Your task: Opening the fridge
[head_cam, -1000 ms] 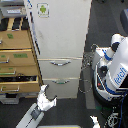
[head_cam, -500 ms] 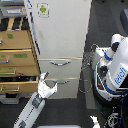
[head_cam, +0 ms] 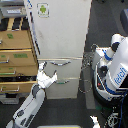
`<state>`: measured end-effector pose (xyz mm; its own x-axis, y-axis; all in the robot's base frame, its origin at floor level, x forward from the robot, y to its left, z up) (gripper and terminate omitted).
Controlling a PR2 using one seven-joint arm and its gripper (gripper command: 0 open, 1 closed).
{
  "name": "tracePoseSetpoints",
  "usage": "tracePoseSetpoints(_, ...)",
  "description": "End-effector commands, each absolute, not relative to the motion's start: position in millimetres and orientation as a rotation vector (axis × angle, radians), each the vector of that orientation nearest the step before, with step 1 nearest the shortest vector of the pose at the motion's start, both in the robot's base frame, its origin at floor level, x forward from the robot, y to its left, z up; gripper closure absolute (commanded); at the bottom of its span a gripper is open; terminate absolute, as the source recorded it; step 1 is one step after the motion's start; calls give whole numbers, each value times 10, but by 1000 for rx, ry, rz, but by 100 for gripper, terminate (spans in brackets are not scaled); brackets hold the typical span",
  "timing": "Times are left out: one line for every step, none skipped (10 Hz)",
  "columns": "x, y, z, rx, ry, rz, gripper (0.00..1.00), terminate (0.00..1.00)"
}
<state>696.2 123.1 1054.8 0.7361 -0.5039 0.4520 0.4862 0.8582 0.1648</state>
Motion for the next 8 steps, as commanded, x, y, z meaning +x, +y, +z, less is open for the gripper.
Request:
tracePoseSetpoints(7920, 1670, 11189, 63, -393, -213, 0, 0)
tracePoseSetpoints(8009, 1632, 11202, 73, -387, -216, 0, 0)
tracePoseSetpoints(8220, 1616, 11283, 87, -378, -191, 0, 0)
tracePoseSetpoints(8308, 1594, 11304, 90, -369, -187, 0, 0)
tracePoseSetpoints(8449, 1565, 11335, 92, -361, -172, 0, 0)
tracePoseSetpoints(8526, 1548, 11355, 92, -362, -158, 0, 0)
tracePoseSetpoints(8607, 1525, 11371, 89, -363, -143, 0, 0)
tracePoseSetpoints(8616, 1522, 11363, 91, -362, -142, 0, 0)
